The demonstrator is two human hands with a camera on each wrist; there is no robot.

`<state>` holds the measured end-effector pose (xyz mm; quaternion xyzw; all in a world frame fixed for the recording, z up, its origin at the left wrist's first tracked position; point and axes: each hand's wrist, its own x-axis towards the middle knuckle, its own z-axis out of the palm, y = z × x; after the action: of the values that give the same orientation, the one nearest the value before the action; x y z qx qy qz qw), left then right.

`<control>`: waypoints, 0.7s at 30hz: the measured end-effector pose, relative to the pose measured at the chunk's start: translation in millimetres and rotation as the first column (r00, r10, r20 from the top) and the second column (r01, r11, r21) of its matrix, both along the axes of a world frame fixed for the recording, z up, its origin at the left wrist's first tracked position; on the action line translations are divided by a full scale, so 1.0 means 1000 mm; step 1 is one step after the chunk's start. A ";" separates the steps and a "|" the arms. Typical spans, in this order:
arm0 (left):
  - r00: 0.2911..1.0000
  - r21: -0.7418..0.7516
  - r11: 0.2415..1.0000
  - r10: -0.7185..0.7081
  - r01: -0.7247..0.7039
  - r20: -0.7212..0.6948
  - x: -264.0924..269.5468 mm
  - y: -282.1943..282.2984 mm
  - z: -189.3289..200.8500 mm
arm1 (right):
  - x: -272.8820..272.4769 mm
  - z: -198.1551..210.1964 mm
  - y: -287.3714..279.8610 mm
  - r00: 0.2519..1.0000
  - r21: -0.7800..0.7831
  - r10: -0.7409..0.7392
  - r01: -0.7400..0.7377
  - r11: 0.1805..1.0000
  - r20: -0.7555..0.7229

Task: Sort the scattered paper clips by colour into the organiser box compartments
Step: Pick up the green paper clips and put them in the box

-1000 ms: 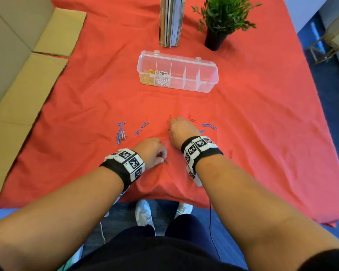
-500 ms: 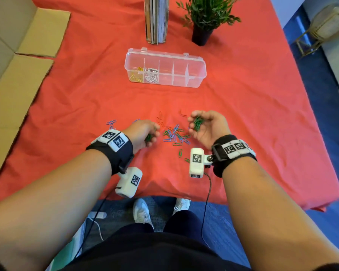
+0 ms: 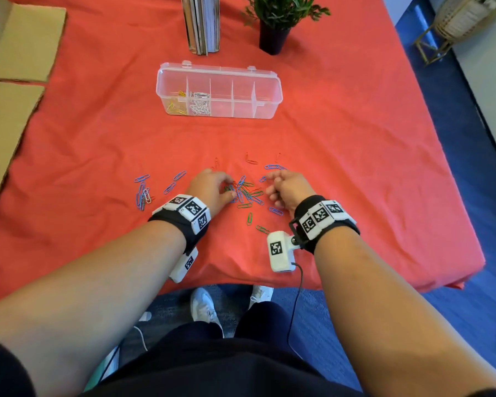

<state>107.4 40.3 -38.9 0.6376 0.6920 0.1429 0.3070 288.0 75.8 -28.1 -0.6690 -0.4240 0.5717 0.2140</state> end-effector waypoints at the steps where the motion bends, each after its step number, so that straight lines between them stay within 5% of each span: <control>1: 1.000 0.011 1.000 0.005 -0.005 0.001 -0.002 -0.001 -0.004 | -0.004 -0.002 0.001 0.999 -0.001 0.027 -0.027 1.000 0.033; 5: 0.995 0.059 0.996 0.073 -0.070 -0.061 -0.017 -0.007 -0.007 | -0.019 -0.006 0.007 0.964 0.107 0.165 -0.190 0.976 0.210; 10: 0.983 0.055 0.992 0.123 -0.116 -0.138 -0.043 -0.010 -0.006 | -0.034 -0.010 0.005 0.714 0.187 0.286 -0.504 0.843 0.639; 15: 0.981 0.070 0.985 0.167 -0.160 -0.095 -0.054 -0.013 -0.006 | -0.048 -0.010 0.000 0.600 0.117 0.368 -0.616 0.779 0.710; 18: 0.987 0.118 0.980 0.162 -0.160 -0.008 -0.047 -0.014 0.003 | -0.047 -0.004 0.003 0.733 0.184 0.340 -0.531 0.827 0.590; 21: 0.984 0.130 0.980 0.134 -0.149 0.119 -0.039 -0.010 0.010 | -0.039 0.001 0.010 0.933 0.219 0.201 -0.272 0.937 0.297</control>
<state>68.1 30.0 -29.1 0.5977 0.7061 0.2468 0.2886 248.7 86.1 -27.3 -0.6508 -0.5975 0.4372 0.1680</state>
